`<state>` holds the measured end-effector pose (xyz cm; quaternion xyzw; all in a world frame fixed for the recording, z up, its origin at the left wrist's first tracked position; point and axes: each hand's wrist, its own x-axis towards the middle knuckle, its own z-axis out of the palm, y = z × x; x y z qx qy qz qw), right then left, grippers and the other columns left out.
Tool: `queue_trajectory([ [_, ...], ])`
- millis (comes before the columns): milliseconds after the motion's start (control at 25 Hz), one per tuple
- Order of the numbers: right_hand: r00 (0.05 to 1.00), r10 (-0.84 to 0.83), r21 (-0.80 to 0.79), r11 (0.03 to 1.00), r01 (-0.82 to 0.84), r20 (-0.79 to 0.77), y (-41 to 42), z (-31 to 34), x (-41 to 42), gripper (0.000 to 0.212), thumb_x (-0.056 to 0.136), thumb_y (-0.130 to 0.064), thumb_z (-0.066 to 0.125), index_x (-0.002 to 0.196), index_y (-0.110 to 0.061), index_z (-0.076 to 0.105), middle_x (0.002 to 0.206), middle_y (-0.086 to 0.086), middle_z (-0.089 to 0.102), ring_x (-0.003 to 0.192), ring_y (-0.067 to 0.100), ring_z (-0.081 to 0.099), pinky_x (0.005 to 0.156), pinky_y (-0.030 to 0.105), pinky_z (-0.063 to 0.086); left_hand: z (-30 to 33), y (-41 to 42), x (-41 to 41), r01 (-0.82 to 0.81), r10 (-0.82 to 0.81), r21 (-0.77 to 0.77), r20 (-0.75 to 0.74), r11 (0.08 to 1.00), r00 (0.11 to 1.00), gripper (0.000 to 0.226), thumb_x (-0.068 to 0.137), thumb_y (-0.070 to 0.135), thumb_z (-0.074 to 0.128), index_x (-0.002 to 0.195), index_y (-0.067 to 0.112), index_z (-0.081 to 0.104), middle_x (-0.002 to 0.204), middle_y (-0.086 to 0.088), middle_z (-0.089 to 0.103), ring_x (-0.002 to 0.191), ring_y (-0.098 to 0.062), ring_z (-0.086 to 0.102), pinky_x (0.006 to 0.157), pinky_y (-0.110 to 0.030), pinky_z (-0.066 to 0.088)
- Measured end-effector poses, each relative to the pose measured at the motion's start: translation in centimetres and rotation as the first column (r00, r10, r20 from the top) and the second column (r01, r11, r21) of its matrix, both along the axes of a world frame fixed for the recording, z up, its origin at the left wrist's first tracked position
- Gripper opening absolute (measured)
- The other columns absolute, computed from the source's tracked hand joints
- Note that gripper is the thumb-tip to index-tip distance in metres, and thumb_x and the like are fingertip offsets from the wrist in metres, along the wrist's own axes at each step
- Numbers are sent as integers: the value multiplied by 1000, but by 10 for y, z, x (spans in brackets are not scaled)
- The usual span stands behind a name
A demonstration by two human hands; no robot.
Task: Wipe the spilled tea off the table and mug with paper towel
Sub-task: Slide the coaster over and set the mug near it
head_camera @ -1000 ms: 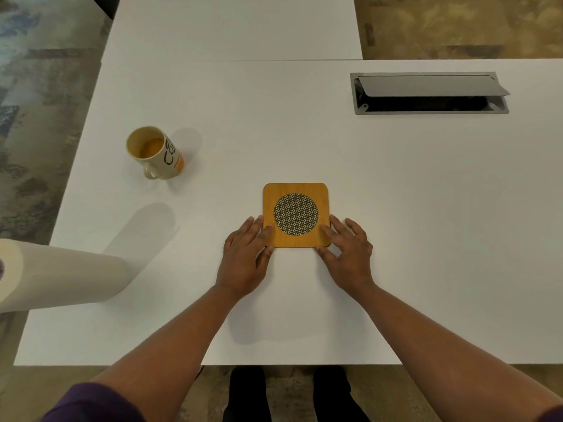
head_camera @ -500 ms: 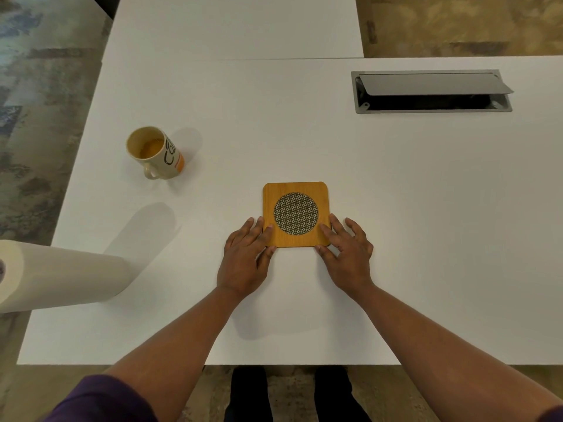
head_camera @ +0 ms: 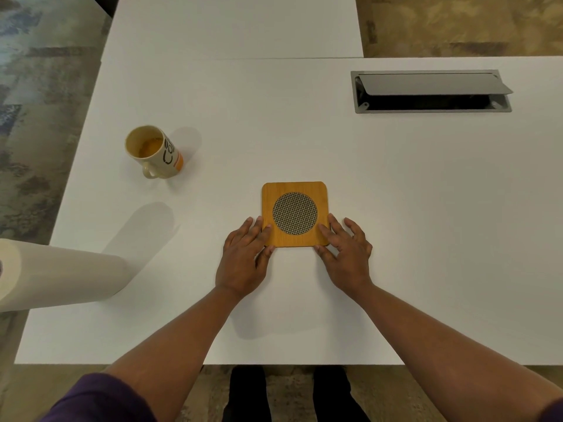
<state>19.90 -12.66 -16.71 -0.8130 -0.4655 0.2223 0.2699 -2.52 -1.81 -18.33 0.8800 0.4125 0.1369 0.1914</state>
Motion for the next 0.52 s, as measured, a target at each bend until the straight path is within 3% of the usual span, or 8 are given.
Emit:
queue_trajectory([
  [520,1000,2,-1,1000,-2,9,-1,-1,0,45,91,-39,68,135,-36,61,154,-7,47,146,21,29,107,53,25,0,-1,1,-6,6,23,31,1000,999,48,100,33,55,145,17,54,153,-10,50,147,-27,38,115,-45,33],
])
